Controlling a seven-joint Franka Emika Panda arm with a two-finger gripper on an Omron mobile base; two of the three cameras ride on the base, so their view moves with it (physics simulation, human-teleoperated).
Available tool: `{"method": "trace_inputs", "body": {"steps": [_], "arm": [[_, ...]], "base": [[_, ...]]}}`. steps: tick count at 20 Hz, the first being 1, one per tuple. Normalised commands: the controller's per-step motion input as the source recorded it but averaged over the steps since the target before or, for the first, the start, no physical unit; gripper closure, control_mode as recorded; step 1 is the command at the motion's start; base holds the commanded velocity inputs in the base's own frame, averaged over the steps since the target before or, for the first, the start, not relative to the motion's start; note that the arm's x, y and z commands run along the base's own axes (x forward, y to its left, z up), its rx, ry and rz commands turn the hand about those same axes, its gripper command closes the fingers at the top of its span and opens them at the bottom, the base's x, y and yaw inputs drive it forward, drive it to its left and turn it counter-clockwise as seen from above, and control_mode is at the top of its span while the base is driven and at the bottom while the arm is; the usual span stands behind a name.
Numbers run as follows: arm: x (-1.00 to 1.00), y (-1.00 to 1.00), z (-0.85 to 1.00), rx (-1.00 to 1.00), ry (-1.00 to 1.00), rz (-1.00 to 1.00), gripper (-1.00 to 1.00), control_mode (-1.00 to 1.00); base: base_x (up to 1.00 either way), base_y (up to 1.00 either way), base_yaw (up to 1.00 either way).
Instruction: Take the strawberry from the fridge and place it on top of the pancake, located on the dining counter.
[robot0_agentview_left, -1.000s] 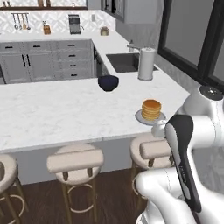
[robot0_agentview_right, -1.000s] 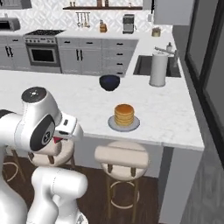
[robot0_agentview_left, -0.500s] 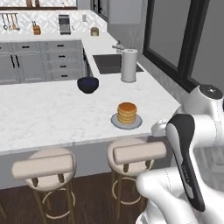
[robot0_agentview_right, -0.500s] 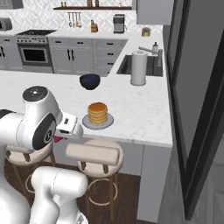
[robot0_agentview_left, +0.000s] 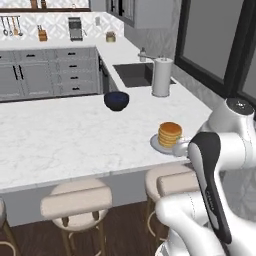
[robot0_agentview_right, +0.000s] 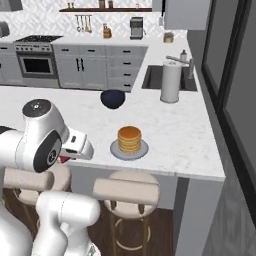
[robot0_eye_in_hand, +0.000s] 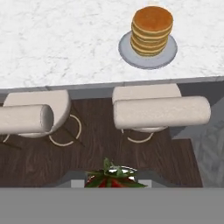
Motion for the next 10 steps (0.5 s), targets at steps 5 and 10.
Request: {"method": "trace_inputs", "body": {"steps": [5, 10], "arm": [[0.0, 0.0, 0.0, 0.0, 0.0, 0.0, 1.0, 1.0], [0.19, -0.11, 0.0, 0.0, 0.0, 0.0, 1.0, -1.0]], "base": [[0.82, 0.0, 0.02], [0.34, -0.11, 0.0]]}}
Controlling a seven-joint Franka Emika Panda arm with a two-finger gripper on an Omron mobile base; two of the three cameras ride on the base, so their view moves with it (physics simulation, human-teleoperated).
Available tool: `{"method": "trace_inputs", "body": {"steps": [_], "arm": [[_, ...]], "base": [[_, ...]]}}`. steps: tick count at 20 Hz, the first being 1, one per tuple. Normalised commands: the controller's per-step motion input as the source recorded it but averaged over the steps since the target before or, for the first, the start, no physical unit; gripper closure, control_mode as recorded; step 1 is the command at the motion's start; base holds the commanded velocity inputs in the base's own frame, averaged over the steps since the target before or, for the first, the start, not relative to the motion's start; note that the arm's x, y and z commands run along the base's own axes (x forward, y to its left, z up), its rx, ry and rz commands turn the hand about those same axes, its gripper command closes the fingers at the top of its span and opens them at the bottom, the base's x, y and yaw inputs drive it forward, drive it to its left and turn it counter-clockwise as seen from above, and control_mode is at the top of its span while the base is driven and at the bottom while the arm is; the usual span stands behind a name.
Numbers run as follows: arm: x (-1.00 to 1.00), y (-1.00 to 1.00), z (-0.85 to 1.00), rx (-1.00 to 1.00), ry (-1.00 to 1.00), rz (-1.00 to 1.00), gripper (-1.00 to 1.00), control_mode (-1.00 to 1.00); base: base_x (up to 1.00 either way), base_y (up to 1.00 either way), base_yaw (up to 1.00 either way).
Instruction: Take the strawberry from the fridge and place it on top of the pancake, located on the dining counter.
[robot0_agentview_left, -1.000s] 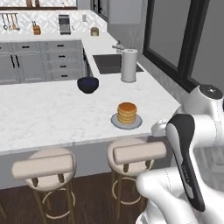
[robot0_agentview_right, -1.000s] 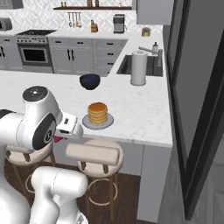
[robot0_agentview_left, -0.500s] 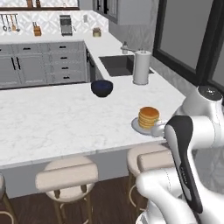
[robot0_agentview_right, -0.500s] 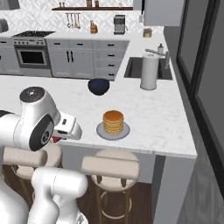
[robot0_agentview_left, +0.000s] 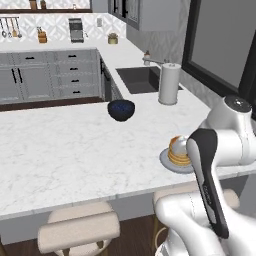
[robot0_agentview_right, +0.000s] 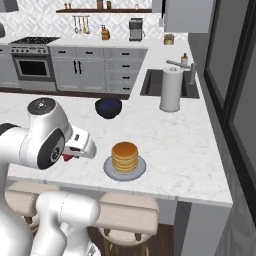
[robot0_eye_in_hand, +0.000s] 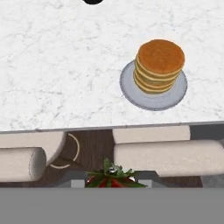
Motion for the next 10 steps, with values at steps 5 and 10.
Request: {"method": "trace_inputs", "body": {"steps": [5, 10], "arm": [[0.62, -0.27, 0.14, 0.0, 0.01, -0.07, 1.0, -1.0], [0.91, -0.48, 0.01, 0.0, 0.07, -0.05, 1.0, -1.0]], "base": [[0.0, 0.0, 0.0], [0.0, 0.0, 0.0]]}}
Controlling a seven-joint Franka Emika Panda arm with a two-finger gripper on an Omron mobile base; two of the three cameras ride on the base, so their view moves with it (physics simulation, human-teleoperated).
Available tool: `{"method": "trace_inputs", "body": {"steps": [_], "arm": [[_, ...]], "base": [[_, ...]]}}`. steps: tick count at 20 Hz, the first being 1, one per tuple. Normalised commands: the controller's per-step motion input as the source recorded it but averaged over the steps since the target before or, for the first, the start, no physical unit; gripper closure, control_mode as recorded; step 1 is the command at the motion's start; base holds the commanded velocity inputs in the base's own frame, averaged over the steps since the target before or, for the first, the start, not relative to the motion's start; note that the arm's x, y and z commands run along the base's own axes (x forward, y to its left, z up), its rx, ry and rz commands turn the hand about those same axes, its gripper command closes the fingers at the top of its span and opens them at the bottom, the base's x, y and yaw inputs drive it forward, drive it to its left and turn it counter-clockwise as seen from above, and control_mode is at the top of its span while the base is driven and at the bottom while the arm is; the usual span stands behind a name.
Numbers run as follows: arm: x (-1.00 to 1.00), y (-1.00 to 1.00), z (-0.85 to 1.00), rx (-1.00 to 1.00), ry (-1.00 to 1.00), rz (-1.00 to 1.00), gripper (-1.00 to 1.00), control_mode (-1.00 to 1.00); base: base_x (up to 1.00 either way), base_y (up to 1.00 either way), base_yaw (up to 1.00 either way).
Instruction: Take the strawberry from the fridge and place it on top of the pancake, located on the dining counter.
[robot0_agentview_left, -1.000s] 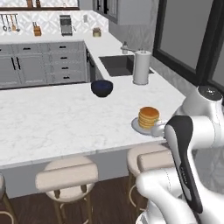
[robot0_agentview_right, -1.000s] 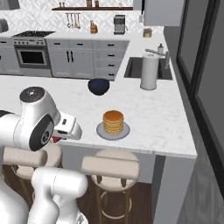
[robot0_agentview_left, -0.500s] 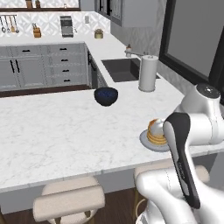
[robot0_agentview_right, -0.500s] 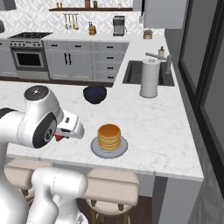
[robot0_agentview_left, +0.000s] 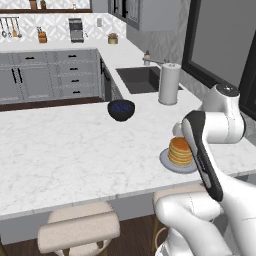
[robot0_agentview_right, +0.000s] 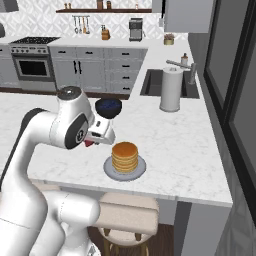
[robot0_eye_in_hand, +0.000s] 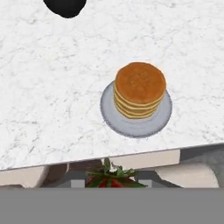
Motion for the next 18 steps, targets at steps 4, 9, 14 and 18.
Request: {"method": "trace_inputs", "body": {"steps": [4, 9, 14, 18], "arm": [[0.99, -0.69, -0.29, 0.0, 0.02, 0.0, 1.0, -1.0], [0.73, -0.33, -0.37, -0.01, 0.01, -0.01, 1.0, -1.0], [0.24, 0.0, -0.37, -0.05, 0.0, 0.0, 1.0, -1.0], [0.11, 0.0, -0.48, -0.11, 0.0, 0.0, 1.0, -1.0]], "base": [[0.0, 0.0, 0.0], [0.0, 0.0, 0.0], [0.0, 0.0, 0.0], [0.0, 0.0, 0.0]]}}
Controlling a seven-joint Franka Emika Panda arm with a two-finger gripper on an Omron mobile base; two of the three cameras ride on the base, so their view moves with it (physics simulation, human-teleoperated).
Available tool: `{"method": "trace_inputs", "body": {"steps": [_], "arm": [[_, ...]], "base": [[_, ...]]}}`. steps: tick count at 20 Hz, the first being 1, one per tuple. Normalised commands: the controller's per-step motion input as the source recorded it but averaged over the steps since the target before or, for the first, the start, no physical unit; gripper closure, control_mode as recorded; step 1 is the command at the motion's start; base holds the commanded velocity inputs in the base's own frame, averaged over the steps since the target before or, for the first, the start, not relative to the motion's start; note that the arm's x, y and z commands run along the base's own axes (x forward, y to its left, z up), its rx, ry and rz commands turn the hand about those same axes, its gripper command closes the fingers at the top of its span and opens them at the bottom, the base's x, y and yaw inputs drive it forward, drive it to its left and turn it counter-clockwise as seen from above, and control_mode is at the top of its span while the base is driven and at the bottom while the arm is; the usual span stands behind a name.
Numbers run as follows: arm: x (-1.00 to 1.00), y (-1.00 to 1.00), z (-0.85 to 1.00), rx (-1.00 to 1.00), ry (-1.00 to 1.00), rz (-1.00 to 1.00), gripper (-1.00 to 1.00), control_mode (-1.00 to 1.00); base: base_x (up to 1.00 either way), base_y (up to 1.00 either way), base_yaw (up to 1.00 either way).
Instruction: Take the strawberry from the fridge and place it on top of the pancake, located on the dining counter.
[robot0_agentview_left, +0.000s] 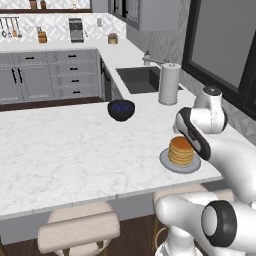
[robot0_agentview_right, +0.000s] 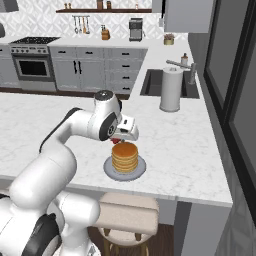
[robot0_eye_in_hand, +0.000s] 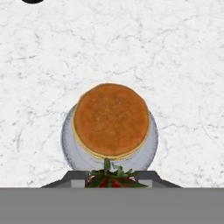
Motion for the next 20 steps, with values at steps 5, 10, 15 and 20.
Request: {"method": "trace_inputs", "body": {"steps": [5, 10, 15, 20], "arm": [[0.44, 0.0, -0.53, -0.07, 0.0, 0.01, 1.0, -1.0], [0.18, -0.01, -0.42, -0.01, -0.01, 0.01, 1.0, -1.0], [0.11, -0.13, -0.26, 0.0, -0.02, 0.04, 1.0, -1.0], [0.01, -0.01, -0.2, 0.0, 0.0, 0.01, -1.0, -1.0]], "base": [[0.0, 0.0, 0.0], [0.0, 0.0, 0.0], [0.0, 0.0, 0.0], [0.0, 0.0, 0.0]]}}
